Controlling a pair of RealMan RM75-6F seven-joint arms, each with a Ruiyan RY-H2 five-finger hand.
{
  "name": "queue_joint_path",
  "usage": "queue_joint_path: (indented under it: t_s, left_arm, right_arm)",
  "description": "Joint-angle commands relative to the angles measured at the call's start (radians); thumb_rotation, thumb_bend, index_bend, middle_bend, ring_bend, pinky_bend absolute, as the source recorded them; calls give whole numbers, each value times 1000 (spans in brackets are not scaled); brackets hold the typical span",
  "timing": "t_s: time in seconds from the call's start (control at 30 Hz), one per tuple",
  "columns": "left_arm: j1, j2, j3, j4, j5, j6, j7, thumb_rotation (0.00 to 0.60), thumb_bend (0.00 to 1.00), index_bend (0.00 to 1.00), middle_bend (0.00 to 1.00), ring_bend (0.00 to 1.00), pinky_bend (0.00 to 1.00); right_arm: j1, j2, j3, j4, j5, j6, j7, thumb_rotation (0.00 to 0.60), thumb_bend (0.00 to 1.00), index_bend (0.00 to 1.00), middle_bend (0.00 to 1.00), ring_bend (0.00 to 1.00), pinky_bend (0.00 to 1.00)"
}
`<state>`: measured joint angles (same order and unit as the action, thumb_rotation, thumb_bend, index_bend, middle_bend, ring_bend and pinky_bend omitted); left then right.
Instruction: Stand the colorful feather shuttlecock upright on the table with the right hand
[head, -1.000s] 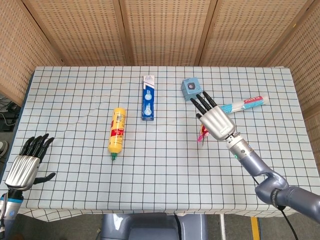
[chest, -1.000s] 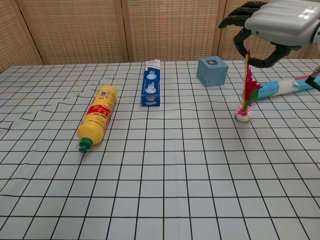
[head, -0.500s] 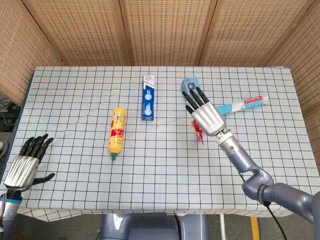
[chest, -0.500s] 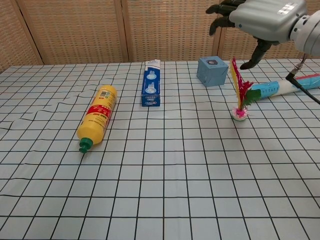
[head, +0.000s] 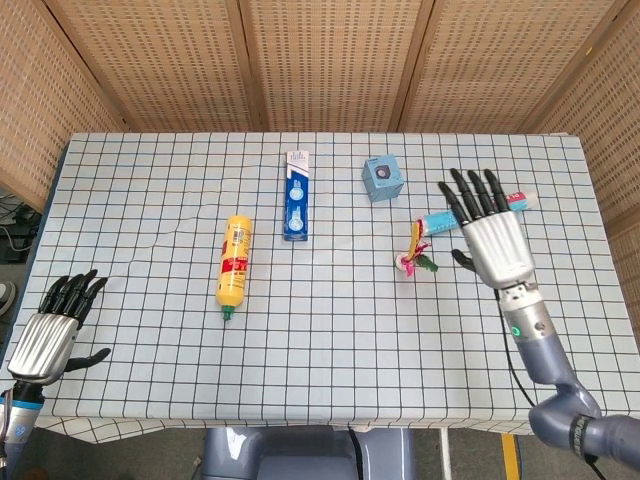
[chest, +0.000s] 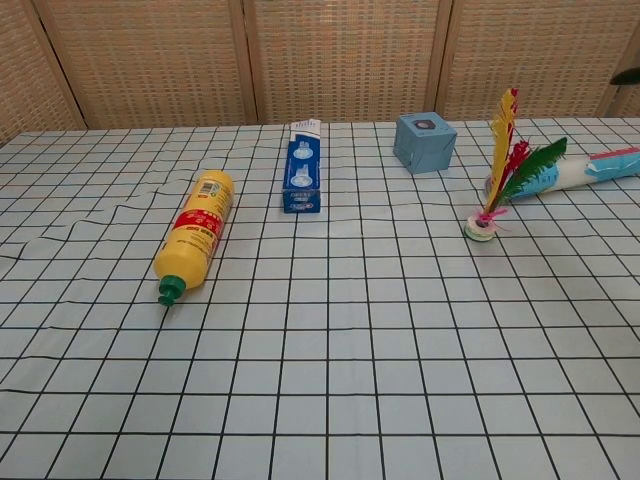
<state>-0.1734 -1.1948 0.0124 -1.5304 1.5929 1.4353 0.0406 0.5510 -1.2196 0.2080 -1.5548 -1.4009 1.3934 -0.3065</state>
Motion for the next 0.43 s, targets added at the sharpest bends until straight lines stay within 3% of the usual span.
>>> queue_joint_path:
  t_s: [0.03, 0.23, 0.43]
  left_arm:
    - [2, -4, 1, 6, 3, 5, -1, 600, 0, 0, 0, 0, 0]
    - [13, -4, 3, 7, 18, 34, -7, 600, 0, 0, 0, 0, 0]
    - [23, -2, 13, 7, 32, 47, -19, 600, 0, 0, 0, 0, 0]
  right_arm:
    - [-137, 44, -68, -28, -28, 107, 147, 600, 0, 0, 0, 0, 0]
    - [-260, 23, -151, 30, -57, 183, 233, 600, 0, 0, 0, 0, 0]
    - [-336, 1, -196, 58, -86, 223, 236, 600, 0, 0, 0, 0, 0]
